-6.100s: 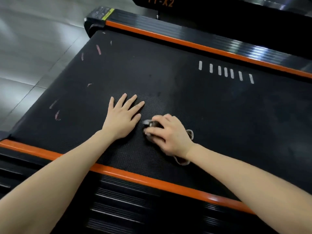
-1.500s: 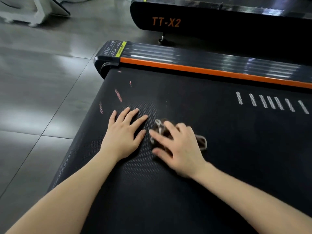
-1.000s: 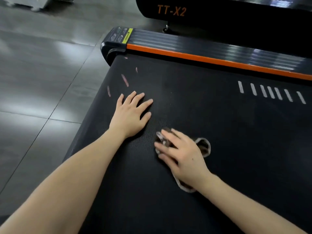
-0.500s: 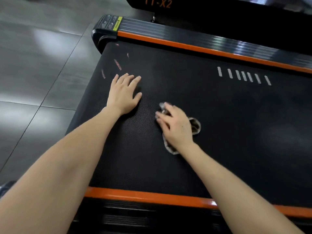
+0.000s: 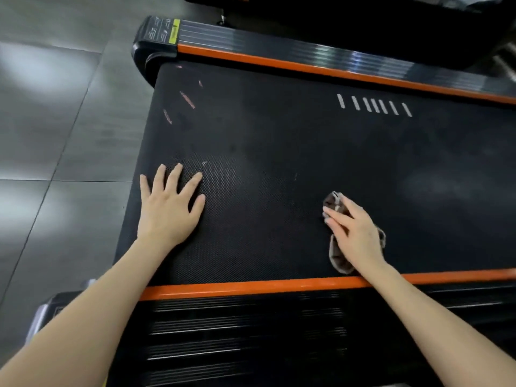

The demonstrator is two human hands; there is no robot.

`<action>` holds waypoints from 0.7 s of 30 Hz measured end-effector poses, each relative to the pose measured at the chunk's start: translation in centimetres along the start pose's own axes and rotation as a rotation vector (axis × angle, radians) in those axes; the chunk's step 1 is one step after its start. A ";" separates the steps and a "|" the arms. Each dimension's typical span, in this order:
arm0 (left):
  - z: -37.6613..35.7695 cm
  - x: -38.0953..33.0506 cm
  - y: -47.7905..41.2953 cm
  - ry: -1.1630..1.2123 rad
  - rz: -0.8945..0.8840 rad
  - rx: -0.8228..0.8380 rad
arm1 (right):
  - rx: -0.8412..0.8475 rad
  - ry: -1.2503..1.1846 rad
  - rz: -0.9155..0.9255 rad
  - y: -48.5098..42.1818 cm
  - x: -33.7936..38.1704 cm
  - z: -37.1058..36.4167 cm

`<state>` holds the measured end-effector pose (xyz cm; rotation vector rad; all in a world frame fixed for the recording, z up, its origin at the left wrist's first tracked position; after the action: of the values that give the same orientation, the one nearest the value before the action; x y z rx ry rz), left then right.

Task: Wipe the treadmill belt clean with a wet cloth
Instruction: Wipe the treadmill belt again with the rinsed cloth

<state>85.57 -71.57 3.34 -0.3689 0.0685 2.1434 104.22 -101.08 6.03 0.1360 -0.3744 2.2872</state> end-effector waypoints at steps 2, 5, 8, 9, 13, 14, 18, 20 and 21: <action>0.0 -0.1 0.0 0.022 -0.010 -0.012 | -0.037 -0.006 -0.097 -0.1 1.6 -0.4; 0.0 0.1 0.0 0.052 -0.011 -0.011 | 0.005 -0.133 0.147 -0.1 11.3 -2.3; 0.1 0.2 0.1 0.071 -0.018 -0.009 | 0.148 -0.212 0.274 0.5 16.6 -3.9; 0.1 0.3 0.1 0.074 -0.018 -0.005 | 0.180 -0.201 0.300 0.5 16.9 -4.0; 0.0 0.2 0.3 0.077 -0.021 0.007 | 0.280 -0.102 0.419 0.1 16.3 -4.8; 0.1 0.2 0.3 0.076 -0.020 0.002 | 0.294 -0.077 0.455 0.0 16.5 -5.0; 0.0 0.3 0.2 0.078 -0.019 -0.001 | 0.197 -0.018 0.646 0.2 17.3 -4.3; 0.1 0.3 0.2 0.070 -0.017 -0.013 | 0.145 -0.014 0.741 -0.2 17.6 -3.9; 0.2 0.3 0.2 0.070 -0.014 -0.019 | 0.128 -0.006 0.792 -0.8 17.8 -3.8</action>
<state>85.21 -71.38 3.42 -0.4547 0.0854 2.1189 92.83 -86.83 6.42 0.0623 -0.3174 3.0955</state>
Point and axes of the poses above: each hand's wrist, its own y-axis away from the middle knuckle, its own z-axis out of the back of the hand, x = y × z, the point moved 10 cm from there along -y, towards the middle knuckle, and after that the axes turned 9 degrees about y, right-handed, at the moved point
